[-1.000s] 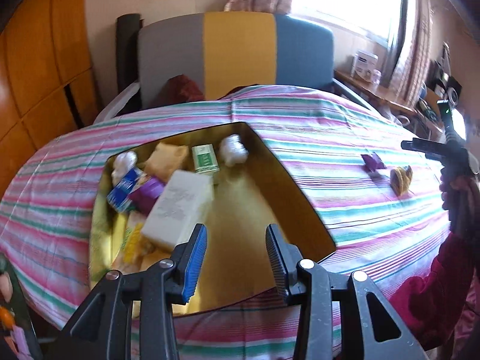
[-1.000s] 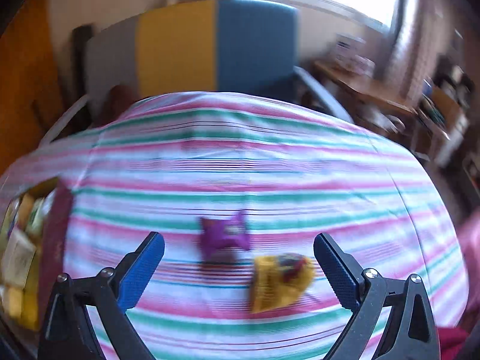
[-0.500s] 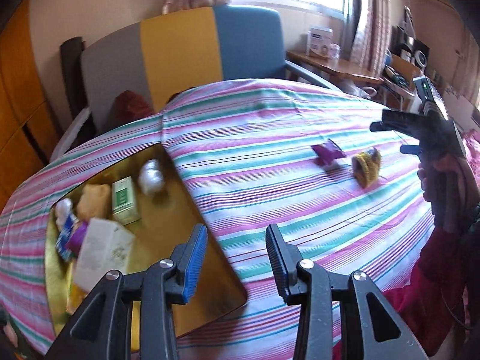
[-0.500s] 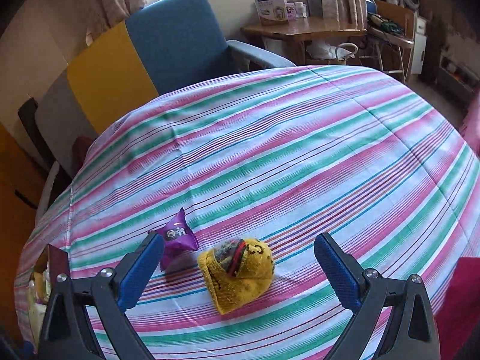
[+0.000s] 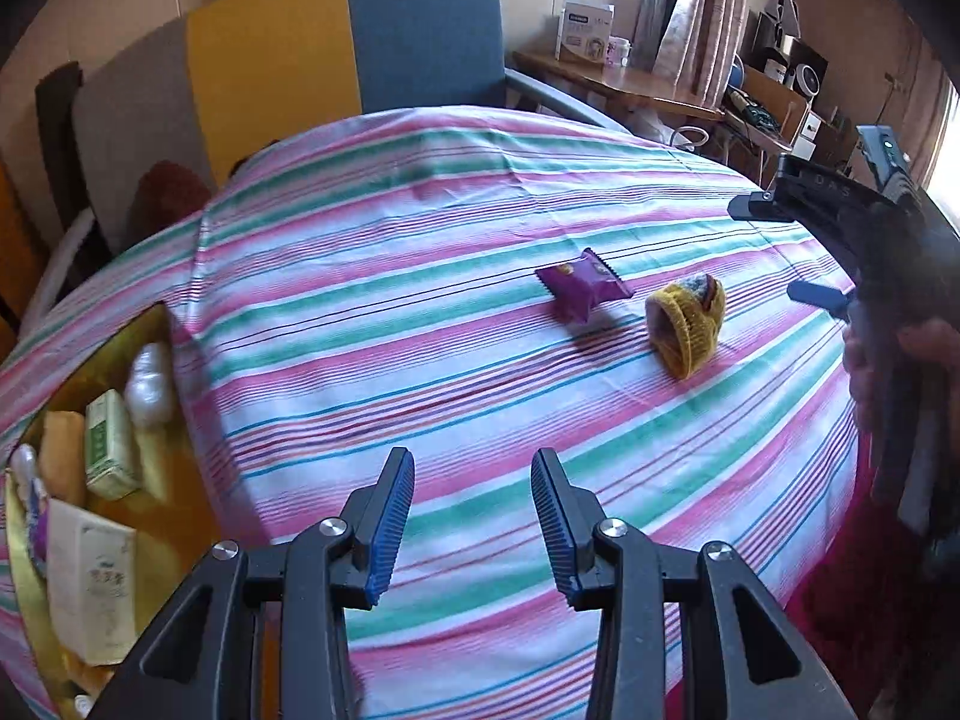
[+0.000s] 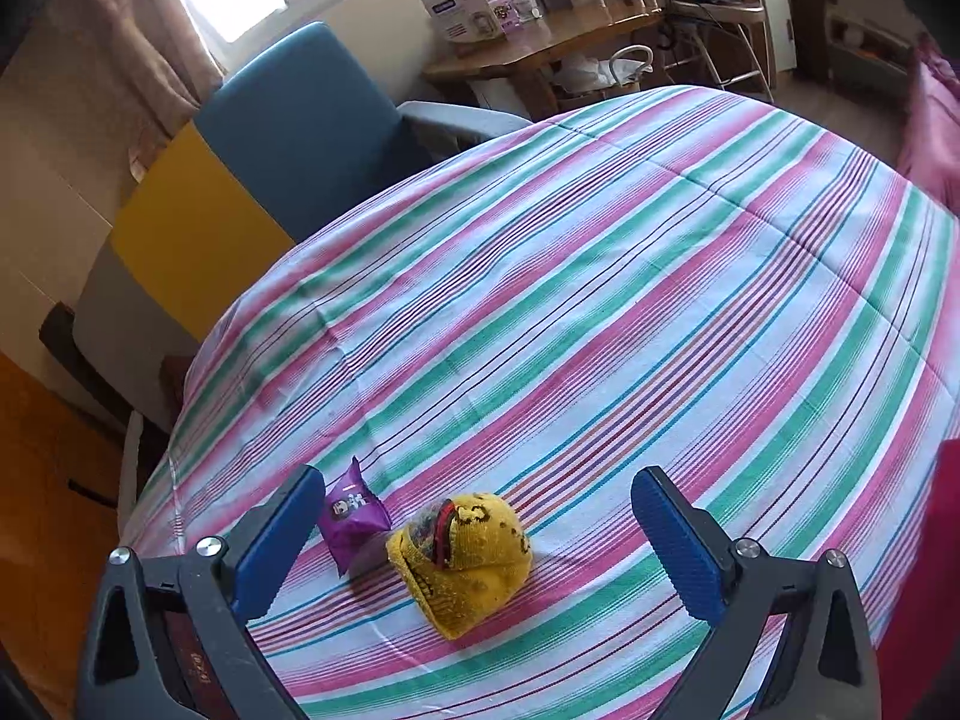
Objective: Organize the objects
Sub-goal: 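Move both tools back to the purple packet and yellow hat, then grasp the purple packet with the left tool while the right tool grasps the yellow knit hat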
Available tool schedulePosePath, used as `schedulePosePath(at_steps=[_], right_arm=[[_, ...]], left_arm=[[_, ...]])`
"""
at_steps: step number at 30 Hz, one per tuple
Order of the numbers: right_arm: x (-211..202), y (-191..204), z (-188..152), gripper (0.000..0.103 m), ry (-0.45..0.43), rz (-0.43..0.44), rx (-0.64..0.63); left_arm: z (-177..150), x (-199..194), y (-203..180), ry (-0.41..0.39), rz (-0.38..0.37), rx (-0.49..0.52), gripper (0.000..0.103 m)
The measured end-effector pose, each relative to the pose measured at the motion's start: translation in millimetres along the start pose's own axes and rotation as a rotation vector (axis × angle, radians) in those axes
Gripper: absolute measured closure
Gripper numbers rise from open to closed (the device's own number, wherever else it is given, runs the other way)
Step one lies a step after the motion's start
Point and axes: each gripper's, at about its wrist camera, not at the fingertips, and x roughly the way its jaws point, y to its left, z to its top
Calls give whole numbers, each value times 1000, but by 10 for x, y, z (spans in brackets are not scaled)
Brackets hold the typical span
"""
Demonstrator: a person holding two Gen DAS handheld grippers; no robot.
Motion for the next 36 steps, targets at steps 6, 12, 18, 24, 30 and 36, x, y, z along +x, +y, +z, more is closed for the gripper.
schedulePosePath(at_steps=[6,12,18,24,30,36], right_arm=[[48,26,-12,0,32,38,2],[44,10,-9,0,48,76,13],[91,-18,-10,0,78,109,34],[144,8,-19,0,98,113,24],[165,23,-7,0,100,109,5],[241,88,-47,2,134,80,-41]], left_arm=[[342,374,-407,5,-12,219,56],[707,829,-672,31,-40,348,52],[955,1206,-847,56,-40,430,46],[1033,1567,-799,125,-63,366,67],[695,1312,-472,110,-138,177,72],[163,904,-324,114,-101,96,72]])
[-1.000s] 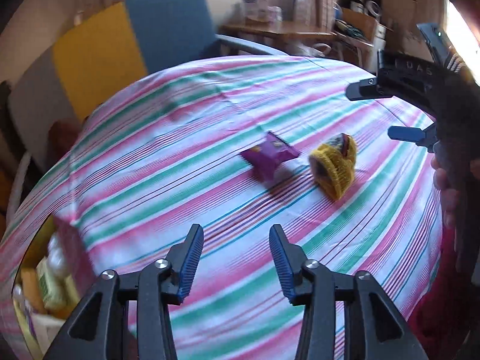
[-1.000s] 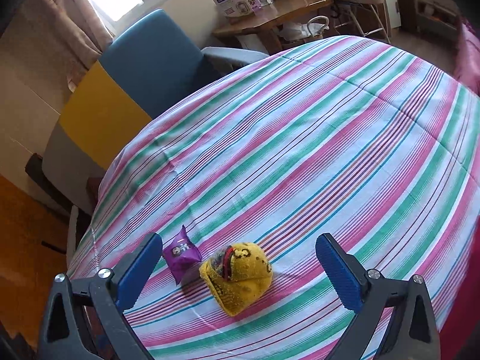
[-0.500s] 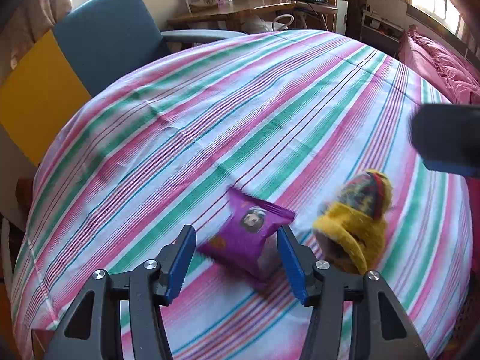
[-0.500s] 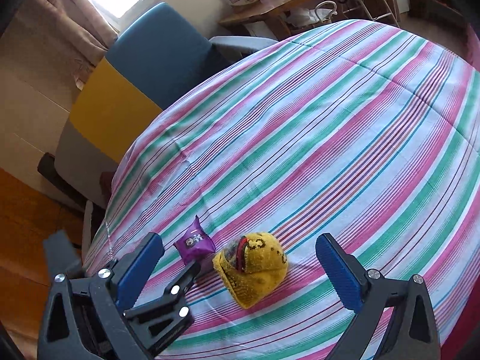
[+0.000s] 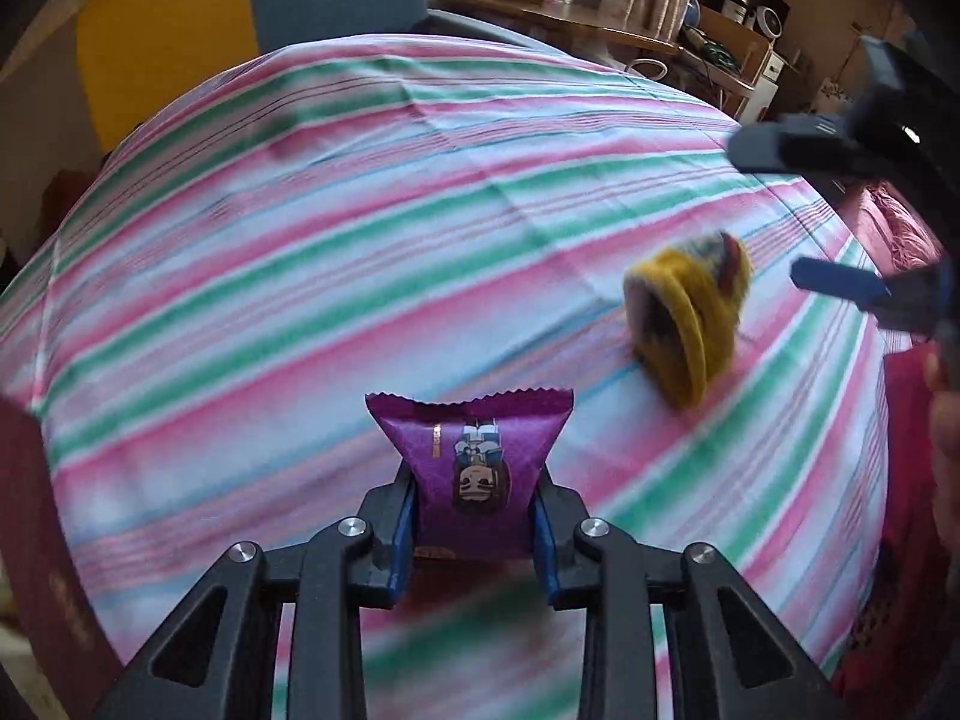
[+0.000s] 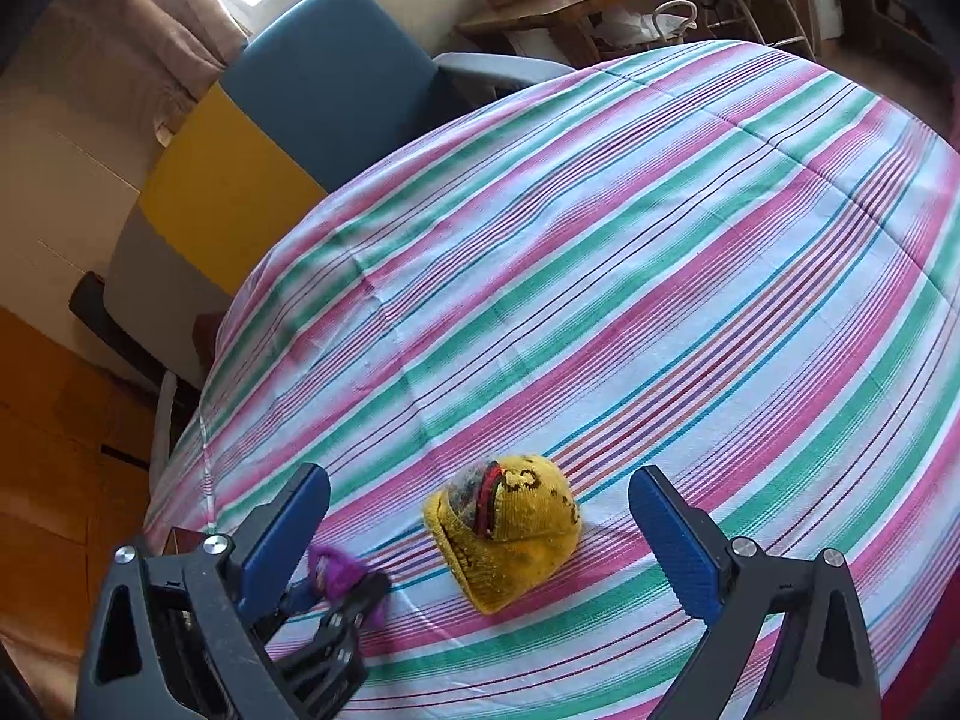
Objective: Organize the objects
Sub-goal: 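Grasp the purple packet with the left tool while the right tool grasps the yellow knit hat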
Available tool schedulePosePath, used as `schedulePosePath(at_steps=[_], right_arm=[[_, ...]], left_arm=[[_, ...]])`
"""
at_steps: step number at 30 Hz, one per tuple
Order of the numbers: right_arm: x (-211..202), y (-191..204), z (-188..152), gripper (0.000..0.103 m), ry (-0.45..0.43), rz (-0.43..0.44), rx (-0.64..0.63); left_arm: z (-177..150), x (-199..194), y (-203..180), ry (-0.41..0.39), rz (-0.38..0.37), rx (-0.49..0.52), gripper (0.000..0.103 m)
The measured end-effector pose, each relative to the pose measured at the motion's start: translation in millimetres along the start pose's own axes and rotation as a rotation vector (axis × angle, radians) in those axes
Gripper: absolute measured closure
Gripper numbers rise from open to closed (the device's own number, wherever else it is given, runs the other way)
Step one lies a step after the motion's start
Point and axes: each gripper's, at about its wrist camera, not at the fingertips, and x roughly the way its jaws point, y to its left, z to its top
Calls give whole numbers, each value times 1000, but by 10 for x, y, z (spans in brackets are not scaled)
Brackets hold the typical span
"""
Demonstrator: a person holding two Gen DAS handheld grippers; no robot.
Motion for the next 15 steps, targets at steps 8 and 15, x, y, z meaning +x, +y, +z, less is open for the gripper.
schedulePosePath(at_steps=[8,15], right_arm=[[240,91,-67,2,83,-87,-83],[363,304,-119,5,82,-177,-229]], left_arm=[[-652,-453,-20,-67,-7,-21,72],[-931,-498,-63,-79,1,-10,72]])
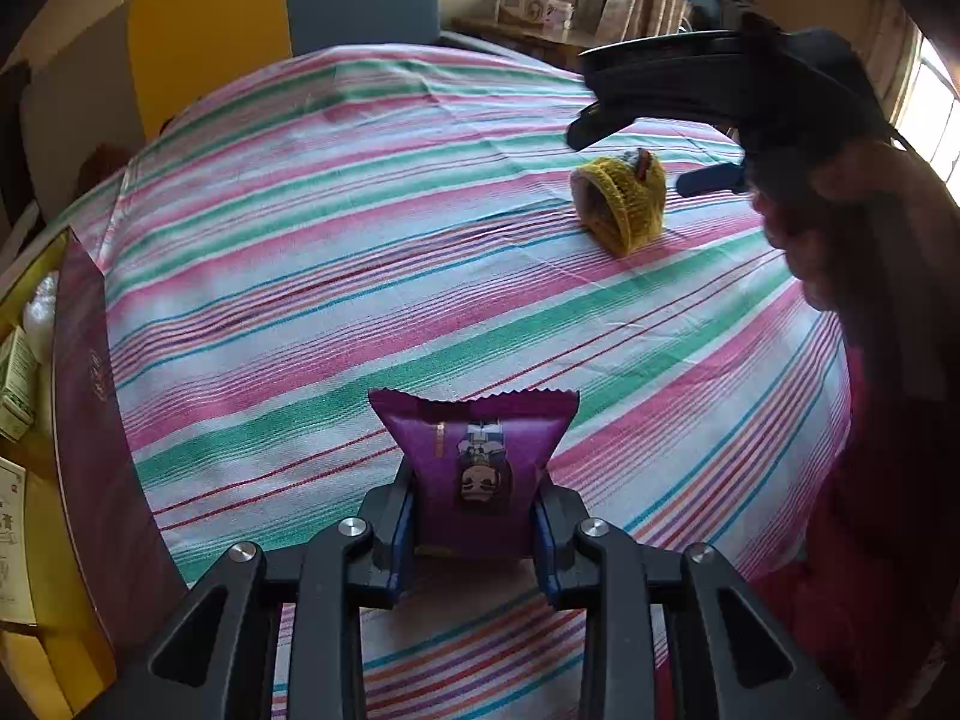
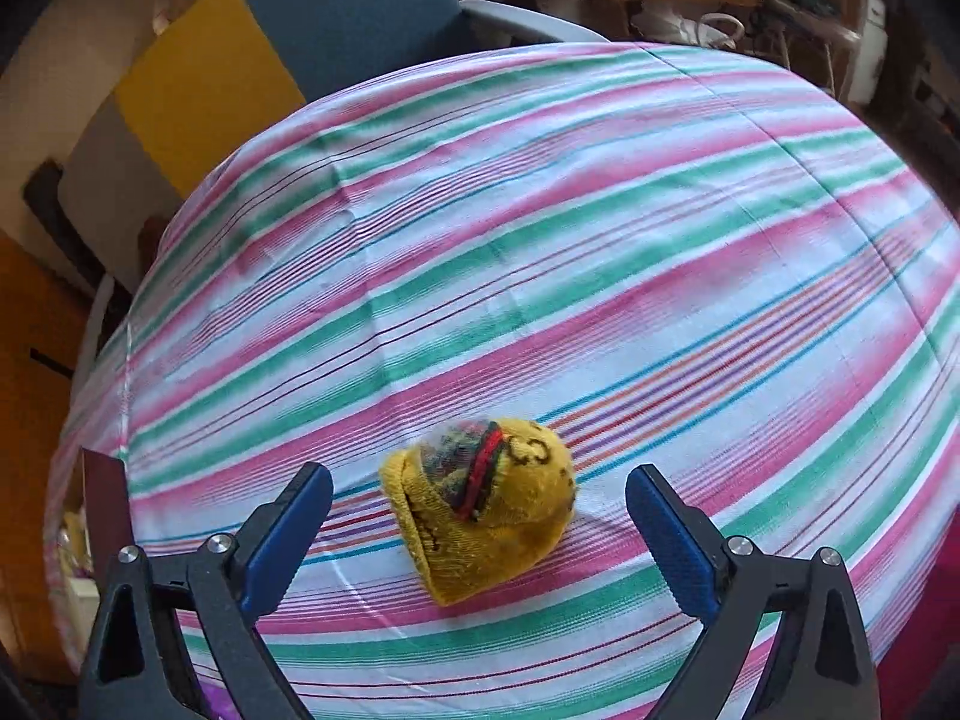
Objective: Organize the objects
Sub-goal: 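Grasp the purple packet with the left tool while the right tool grasps the yellow knit hat, then carry the purple packet into the tray and open the left tool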
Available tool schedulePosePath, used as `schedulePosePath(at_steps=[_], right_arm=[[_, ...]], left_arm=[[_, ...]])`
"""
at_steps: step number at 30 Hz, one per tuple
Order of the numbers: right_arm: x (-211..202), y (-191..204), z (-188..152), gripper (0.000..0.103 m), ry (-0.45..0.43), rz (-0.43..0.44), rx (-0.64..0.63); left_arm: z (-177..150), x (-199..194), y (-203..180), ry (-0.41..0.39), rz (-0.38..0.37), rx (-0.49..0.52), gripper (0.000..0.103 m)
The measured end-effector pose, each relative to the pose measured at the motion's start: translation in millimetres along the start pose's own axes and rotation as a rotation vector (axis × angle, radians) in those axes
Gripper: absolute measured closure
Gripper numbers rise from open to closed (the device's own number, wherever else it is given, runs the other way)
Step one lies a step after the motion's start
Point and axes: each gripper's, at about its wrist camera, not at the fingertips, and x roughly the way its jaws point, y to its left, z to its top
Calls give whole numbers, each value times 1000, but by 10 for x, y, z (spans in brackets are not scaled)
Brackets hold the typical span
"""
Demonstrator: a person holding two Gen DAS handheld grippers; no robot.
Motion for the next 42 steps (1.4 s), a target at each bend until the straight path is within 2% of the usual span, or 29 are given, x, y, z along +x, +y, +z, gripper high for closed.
schedulePosePath(at_steps=[2,3,4,5,10,14,27,29,31,34,38,42], right_arm=[[100,88,11,6,24,-27,-52],[184,124,-5,10,57,-54,-79],[259,146,-35,34,88,-79,-107],[322,173,-73,49,115,-120,-135],[334,152,-103,50,106,-106,-142],[391,211,-151,41,110,-123,-191],[394,211,-176,39,100,-148,-217],[385,205,-173,41,99,-158,-221],[358,177,-165,51,92,-163,-211],[323,153,-161,61,82,-168,-206],[302,222,-185,62,70,-142,-252],[332,424,-310,62,71,-149,-371]], left_arm=[[-4,25,-33,-7,6,19,72],[-12,39,-36,-15,7,28,72],[-29,37,-28,-23,2,25,72],[-33,34,-11,-24,-8,14,72],[-33,61,55,-35,-56,-19,72],[-87,20,34,-54,-58,-22,72],[-123,11,67,-77,-74,-44,72],[-134,9,70,-79,-73,-43,72],[-139,11,69,-81,-70,-41,72],[-142,6,81,-82,-74,-44,72],[-147,1,88,-85,-76,-47,72],[-136,6,92,-82,-80,-53,72]])
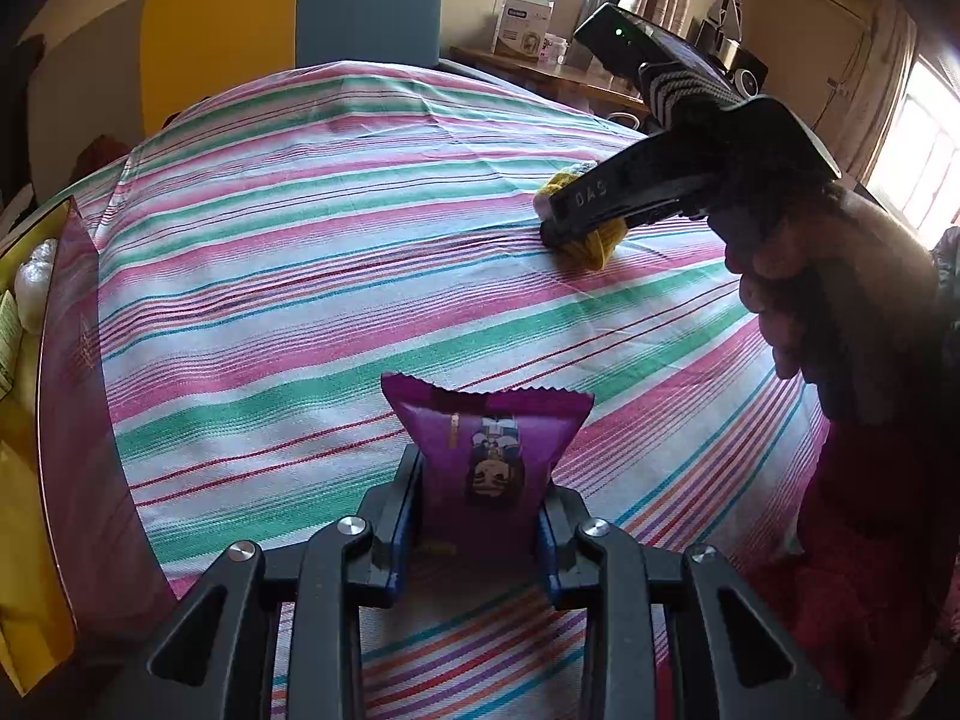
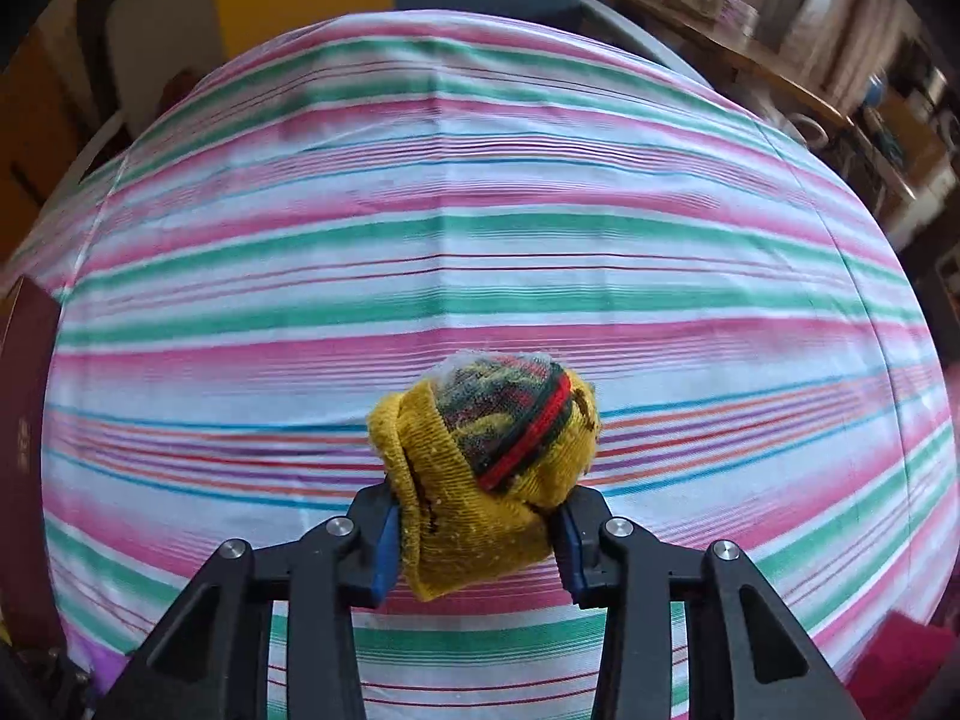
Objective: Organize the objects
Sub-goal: 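Carry the purple packet into the tray and open the left tool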
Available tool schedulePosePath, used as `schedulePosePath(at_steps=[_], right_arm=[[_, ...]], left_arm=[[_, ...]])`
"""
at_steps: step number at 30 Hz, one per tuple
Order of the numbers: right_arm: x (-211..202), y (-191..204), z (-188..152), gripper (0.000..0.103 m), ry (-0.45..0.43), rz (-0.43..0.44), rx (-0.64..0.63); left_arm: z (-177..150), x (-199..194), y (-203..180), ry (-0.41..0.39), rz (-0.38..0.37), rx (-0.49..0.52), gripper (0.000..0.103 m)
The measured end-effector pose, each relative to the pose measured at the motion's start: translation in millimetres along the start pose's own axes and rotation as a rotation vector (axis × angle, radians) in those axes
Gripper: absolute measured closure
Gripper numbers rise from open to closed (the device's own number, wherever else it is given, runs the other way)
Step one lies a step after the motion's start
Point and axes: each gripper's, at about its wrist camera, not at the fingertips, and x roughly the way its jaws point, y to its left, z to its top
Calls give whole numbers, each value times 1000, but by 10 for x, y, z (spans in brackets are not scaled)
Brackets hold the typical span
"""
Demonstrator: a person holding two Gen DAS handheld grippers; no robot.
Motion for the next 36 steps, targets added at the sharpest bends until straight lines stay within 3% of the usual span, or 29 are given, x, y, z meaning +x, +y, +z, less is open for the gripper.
schedulePosePath(at_steps=[6,13,17,24,30,36], right_arm=[[-102,-41,-114,61,-6,-9,-26],[-127,28,-151,61,-13,-26,-50],[-89,54,-119,60,-13,-28,-53],[-102,81,-128,60,-17,-35,-61],[-51,100,-88,60,-24,-54,-84],[-19,118,-62,60,-27,-67,-93]], left_arm=[[15,-102,-22,23,17,-14,73],[132,-737,10,-92,18,-30,73],[211,-1183,191,-181,121,-57,73],[92,-1513,713,-187,298,-172,73],[-123,-1586,1009,-172,352,-245,73],[-266,-1623,1169,-161,360,-281,73]])
